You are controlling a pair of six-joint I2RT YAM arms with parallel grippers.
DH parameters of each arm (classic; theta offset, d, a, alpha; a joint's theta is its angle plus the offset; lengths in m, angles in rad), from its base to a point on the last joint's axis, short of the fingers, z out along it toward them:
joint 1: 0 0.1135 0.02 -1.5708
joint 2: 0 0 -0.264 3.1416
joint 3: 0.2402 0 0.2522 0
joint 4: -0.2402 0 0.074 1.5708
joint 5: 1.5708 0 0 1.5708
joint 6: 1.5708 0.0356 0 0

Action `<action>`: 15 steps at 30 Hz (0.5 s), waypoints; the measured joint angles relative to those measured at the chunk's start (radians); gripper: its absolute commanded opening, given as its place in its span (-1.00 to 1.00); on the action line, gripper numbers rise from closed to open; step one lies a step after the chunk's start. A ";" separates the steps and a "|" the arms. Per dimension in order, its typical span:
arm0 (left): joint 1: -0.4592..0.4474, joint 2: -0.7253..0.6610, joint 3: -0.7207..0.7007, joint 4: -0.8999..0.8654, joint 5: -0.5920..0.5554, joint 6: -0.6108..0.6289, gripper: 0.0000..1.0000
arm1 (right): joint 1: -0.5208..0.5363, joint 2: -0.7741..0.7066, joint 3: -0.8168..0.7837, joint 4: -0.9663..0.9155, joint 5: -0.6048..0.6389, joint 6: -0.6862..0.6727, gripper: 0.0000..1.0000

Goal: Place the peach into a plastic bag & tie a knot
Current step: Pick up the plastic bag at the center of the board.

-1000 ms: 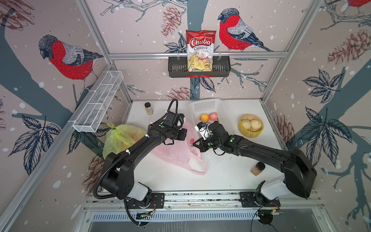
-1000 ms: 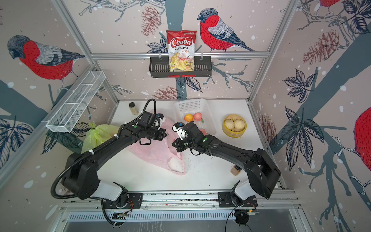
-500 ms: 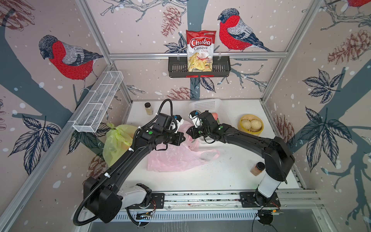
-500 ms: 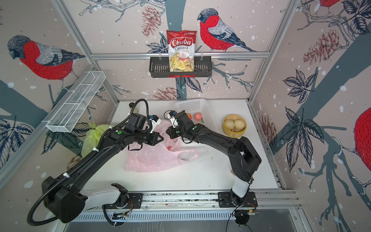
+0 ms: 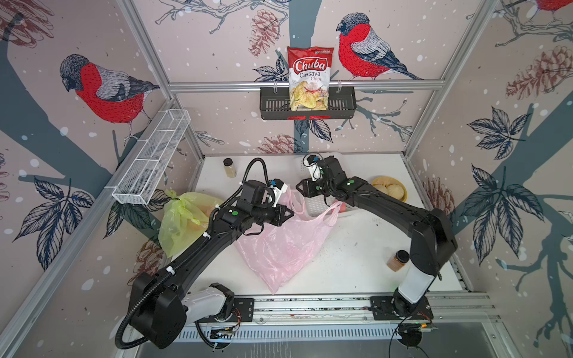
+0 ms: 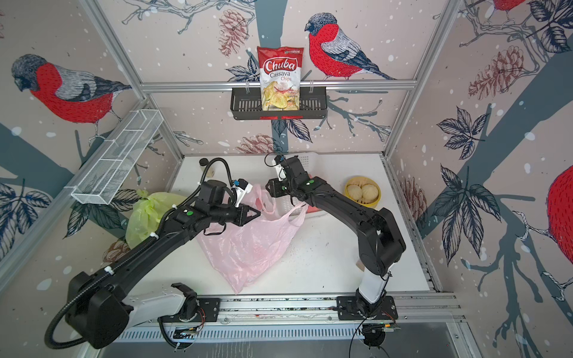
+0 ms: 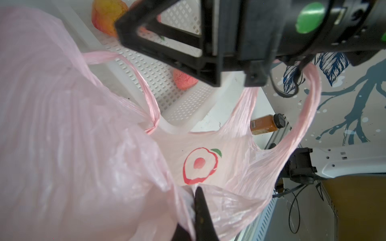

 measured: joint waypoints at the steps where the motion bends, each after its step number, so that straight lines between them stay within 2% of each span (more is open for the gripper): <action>1: 0.005 0.006 -0.006 0.017 -0.008 0.000 -1.00 | -0.019 -0.026 -0.028 -0.002 -0.001 -0.003 0.28; 6: 0.024 0.049 -0.018 0.079 -0.032 0.006 -1.00 | -0.105 -0.145 -0.161 0.018 -0.011 -0.028 0.53; 9: 0.024 0.068 -0.030 0.089 -0.035 0.029 -1.00 | -0.160 -0.163 -0.205 0.062 -0.007 -0.024 0.67; 12: 0.025 0.072 -0.051 0.089 -0.048 0.041 -1.00 | -0.200 -0.076 -0.158 0.080 0.032 -0.013 0.76; 15: 0.025 0.072 -0.060 0.085 -0.069 0.054 -1.00 | -0.206 0.104 0.014 0.048 0.053 -0.008 0.80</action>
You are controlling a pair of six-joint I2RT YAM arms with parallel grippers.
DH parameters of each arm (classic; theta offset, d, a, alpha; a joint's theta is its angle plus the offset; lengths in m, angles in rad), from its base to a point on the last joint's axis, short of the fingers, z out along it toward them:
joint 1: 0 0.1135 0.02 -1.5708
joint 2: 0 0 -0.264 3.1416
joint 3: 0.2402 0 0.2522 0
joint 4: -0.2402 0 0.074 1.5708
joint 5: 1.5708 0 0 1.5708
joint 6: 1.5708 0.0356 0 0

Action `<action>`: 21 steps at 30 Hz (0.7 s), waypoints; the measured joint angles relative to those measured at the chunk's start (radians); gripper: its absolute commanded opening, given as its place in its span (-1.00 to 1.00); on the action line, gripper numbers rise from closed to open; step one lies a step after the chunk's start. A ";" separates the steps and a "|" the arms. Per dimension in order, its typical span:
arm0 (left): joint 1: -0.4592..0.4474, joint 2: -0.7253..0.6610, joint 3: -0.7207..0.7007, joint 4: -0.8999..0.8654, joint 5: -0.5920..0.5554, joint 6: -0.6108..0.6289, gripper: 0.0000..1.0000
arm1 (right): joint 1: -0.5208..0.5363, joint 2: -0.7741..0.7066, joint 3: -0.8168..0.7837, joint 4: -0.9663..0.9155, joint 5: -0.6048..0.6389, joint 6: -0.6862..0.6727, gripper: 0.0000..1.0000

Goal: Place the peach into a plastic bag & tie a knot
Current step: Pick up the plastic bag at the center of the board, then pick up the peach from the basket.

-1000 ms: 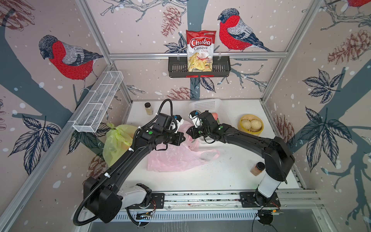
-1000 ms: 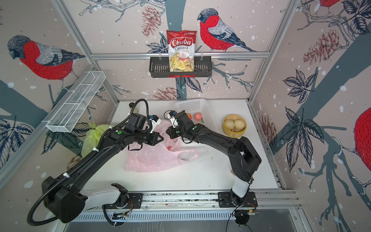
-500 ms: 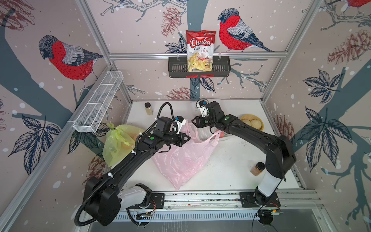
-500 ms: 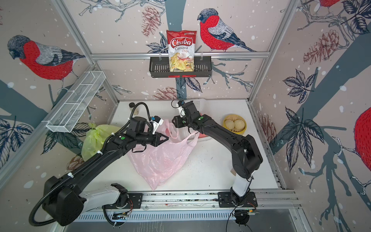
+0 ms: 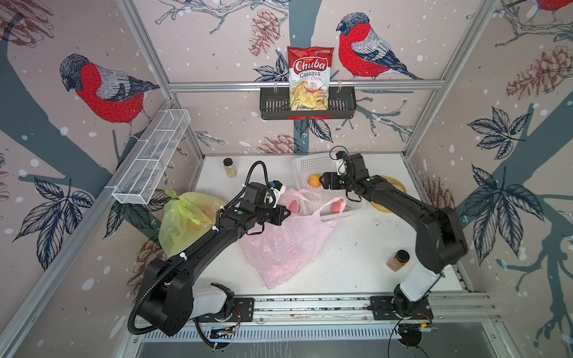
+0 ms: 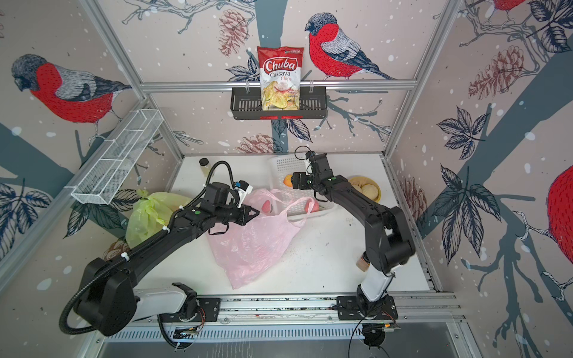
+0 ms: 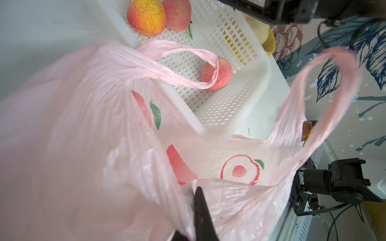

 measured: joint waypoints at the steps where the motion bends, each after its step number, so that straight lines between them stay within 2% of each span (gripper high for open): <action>1: 0.000 0.000 -0.002 -0.001 -0.014 0.001 -1.00 | 0.000 0.053 0.054 -0.010 0.008 -0.002 0.82; 8: -0.001 0.019 -0.028 -0.001 -0.095 -0.008 -1.00 | 0.013 0.379 0.385 -0.112 0.075 -0.014 0.88; 10: -0.002 0.023 -0.030 0.001 -0.100 -0.018 -1.00 | 0.021 0.434 0.437 -0.143 0.084 -0.014 0.96; 15: -0.009 0.020 -0.047 0.010 -0.106 -0.022 -1.00 | 0.039 0.497 0.474 -0.177 0.103 -0.017 0.99; 17: -0.009 0.019 -0.050 0.010 -0.106 -0.026 -1.00 | 0.040 0.514 0.474 -0.178 0.103 -0.017 0.93; 21: -0.009 0.016 -0.052 0.011 -0.105 -0.027 -1.00 | 0.040 0.530 0.470 -0.172 0.106 -0.017 0.59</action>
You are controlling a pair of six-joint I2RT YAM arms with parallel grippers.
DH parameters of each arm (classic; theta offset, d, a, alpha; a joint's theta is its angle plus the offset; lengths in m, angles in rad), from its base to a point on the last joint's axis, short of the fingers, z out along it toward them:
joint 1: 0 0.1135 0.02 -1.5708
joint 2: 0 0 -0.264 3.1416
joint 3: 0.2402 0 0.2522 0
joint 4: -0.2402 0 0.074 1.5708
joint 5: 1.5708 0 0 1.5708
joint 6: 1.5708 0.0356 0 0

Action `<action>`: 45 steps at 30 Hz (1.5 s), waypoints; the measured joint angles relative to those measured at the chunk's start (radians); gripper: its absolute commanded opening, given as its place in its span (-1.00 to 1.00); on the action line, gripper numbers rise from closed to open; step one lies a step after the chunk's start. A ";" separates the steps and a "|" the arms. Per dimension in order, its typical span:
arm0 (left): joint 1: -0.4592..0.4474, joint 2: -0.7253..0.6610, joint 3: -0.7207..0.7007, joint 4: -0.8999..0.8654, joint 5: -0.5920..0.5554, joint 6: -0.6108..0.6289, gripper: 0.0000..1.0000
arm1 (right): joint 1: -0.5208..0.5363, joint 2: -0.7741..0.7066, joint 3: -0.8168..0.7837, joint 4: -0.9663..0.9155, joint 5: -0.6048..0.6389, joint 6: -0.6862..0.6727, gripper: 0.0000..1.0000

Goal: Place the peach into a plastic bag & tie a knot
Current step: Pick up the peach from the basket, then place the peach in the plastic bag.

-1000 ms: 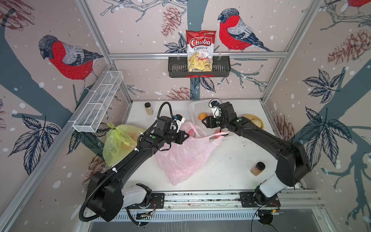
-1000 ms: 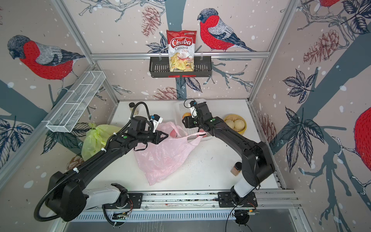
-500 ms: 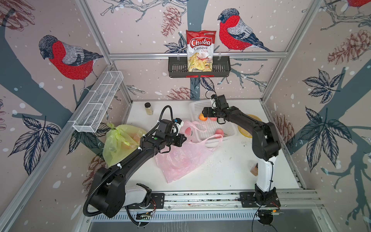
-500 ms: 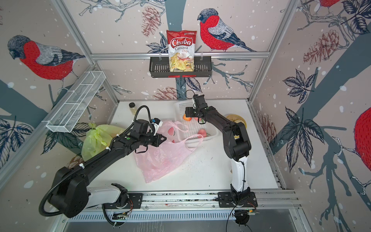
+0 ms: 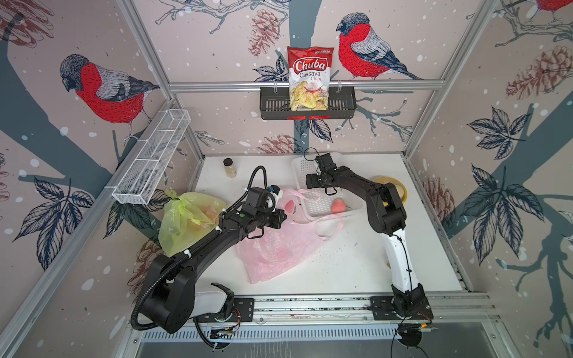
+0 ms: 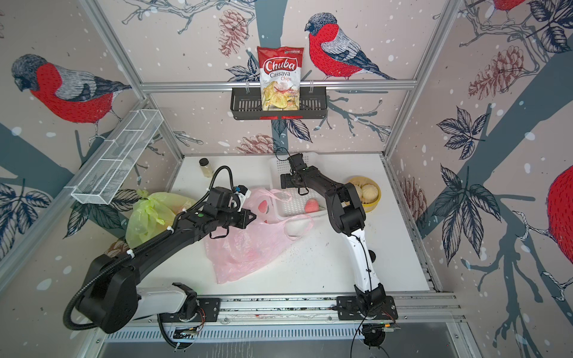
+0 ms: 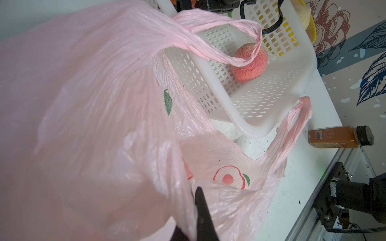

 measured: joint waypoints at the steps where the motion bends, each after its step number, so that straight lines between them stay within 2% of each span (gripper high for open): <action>1: 0.000 -0.002 0.000 0.000 0.000 -0.001 -1.00 | 0.000 -0.001 -0.007 0.007 0.000 0.000 0.54; 6: -0.001 -0.008 -0.002 0.000 0.000 0.000 -1.00 | -0.007 -0.063 -0.100 0.058 -0.012 0.000 0.15; 10: -0.001 -0.007 -0.004 0.000 -0.001 -0.002 -1.00 | -0.010 -0.187 -0.214 0.095 -0.026 0.000 0.08; 17: -0.002 -0.007 -0.003 0.001 -0.011 0.000 -1.00 | -0.003 -0.586 -0.526 0.143 -0.059 0.000 -0.10; 21: -0.002 -0.007 0.002 0.001 -0.011 0.001 -1.00 | 0.061 -0.787 -0.657 0.148 -0.104 -0.010 -0.10; 23: -0.002 -0.007 0.006 0.002 -0.011 0.000 -1.00 | 0.118 -0.824 -0.672 0.143 -0.141 -0.026 -0.10; 28: -0.003 -0.016 0.011 0.002 -0.010 0.000 -1.00 | 0.219 -0.761 -0.617 0.121 -0.240 -0.026 -0.13; 33: -0.003 -0.078 0.020 -0.002 0.008 -0.003 -1.00 | 0.242 -0.647 -0.546 0.107 -0.338 -0.011 -0.13; 39: -0.003 -0.178 0.053 -0.033 0.034 -0.010 -1.00 | 0.254 -0.628 -0.506 0.099 -0.410 0.027 -0.01; 42: -0.003 -0.212 0.055 -0.046 0.046 -0.007 -1.00 | 0.262 -0.621 -0.491 0.084 -0.428 0.026 0.21; 45: -0.003 -0.230 0.049 -0.050 0.062 -0.010 -1.00 | 0.266 -0.594 -0.476 0.069 -0.454 0.030 0.52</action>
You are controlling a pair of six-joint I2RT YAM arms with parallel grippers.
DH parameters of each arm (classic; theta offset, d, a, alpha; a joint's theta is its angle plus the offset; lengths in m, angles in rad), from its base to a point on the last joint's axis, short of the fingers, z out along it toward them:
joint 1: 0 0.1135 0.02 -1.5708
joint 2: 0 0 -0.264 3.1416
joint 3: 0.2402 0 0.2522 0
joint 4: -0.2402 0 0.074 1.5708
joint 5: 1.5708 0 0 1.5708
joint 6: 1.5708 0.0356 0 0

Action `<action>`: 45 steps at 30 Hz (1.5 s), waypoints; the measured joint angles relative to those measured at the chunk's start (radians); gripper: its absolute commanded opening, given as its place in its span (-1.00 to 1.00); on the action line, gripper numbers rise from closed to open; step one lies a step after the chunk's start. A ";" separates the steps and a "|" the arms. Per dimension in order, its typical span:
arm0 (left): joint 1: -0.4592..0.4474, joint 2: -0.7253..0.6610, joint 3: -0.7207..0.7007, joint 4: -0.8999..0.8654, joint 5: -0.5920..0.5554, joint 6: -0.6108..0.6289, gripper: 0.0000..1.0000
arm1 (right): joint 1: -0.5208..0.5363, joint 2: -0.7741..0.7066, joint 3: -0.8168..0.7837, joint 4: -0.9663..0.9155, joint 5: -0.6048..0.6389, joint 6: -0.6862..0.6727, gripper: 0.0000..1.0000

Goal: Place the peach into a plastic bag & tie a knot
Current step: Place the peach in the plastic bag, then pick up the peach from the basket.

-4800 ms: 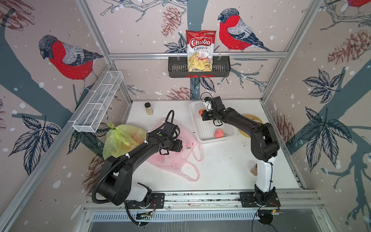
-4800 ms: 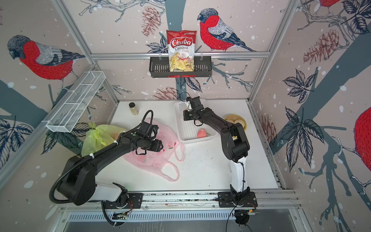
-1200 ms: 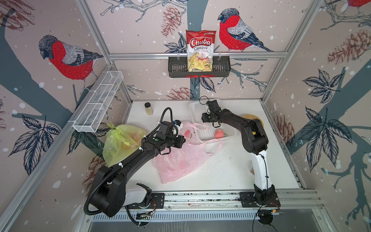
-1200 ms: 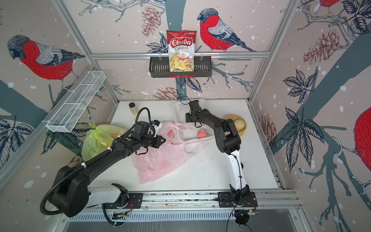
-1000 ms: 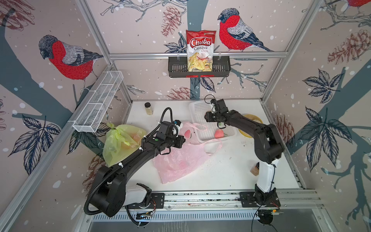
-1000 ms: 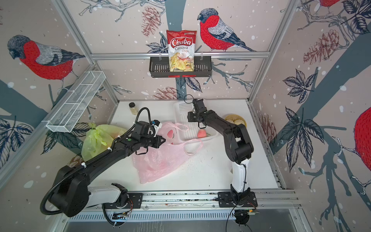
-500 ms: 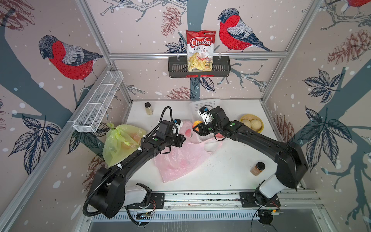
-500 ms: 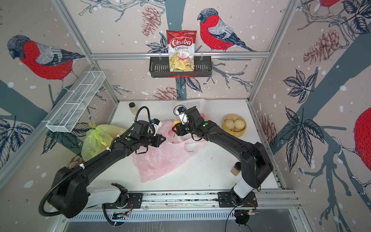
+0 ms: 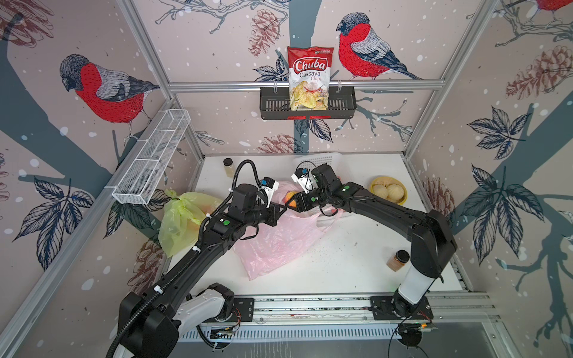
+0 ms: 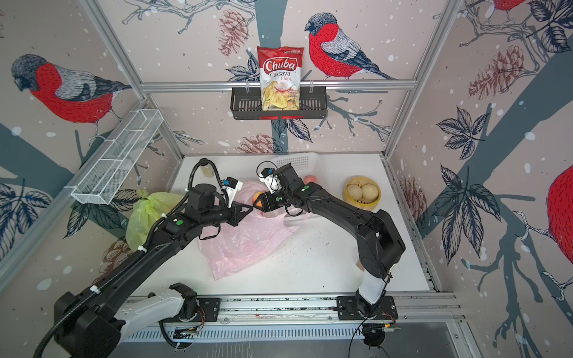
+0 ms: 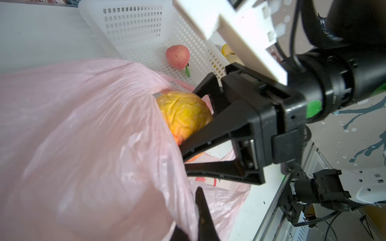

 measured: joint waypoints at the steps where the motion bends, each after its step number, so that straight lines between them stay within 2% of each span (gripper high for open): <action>1: 0.000 -0.003 -0.006 0.001 0.002 0.000 -1.00 | 0.000 0.009 0.002 -0.002 -0.013 0.001 0.61; 6: 0.000 -0.006 -0.038 0.013 0.008 -0.016 -1.00 | -0.008 0.005 -0.026 0.000 -0.071 0.013 0.75; 9: 0.000 -0.009 -0.056 0.043 0.014 -0.027 -1.00 | -0.038 -0.028 -0.069 0.024 -0.129 0.033 0.59; 11: 0.000 -0.014 -0.072 0.065 0.019 -0.036 -1.00 | -0.078 -0.058 -0.105 0.056 -0.177 0.055 0.33; 12: 0.000 -0.015 -0.079 0.074 0.020 -0.038 -1.00 | -0.098 -0.071 -0.118 0.065 -0.196 0.058 0.28; 14: 0.001 -0.011 -0.090 0.093 0.019 -0.048 -1.00 | -0.135 -0.103 -0.141 0.070 -0.209 0.077 0.28; 16: 0.004 0.003 -0.101 0.104 0.011 -0.060 -1.00 | -0.175 -0.154 -0.159 0.060 -0.196 0.073 0.38; 19: 0.005 0.040 -0.112 0.103 -0.005 -0.063 -1.00 | -0.228 -0.225 -0.163 0.056 -0.090 0.048 0.63; 22: 0.005 0.067 -0.126 0.105 -0.019 -0.066 -1.00 | -0.248 -0.222 -0.155 0.050 0.107 0.019 0.79; 26: 0.006 0.084 -0.140 0.112 -0.021 -0.069 -1.00 | -0.278 -0.068 -0.074 0.002 0.349 -0.010 0.90; 30: 0.006 0.087 -0.143 0.135 -0.020 -0.069 -1.00 | -0.312 0.116 0.024 -0.037 0.514 -0.028 0.96; 35: 0.006 0.088 -0.154 0.152 -0.014 -0.076 -1.00 | -0.319 0.305 0.177 -0.070 0.636 -0.034 0.99; 41: 0.006 0.085 -0.159 0.155 0.002 -0.085 -1.00 | -0.340 0.462 0.328 -0.099 0.704 -0.033 1.00; 45: 0.006 0.080 -0.159 0.155 0.008 -0.084 -1.00 | -0.339 0.530 0.412 -0.121 0.719 -0.033 0.84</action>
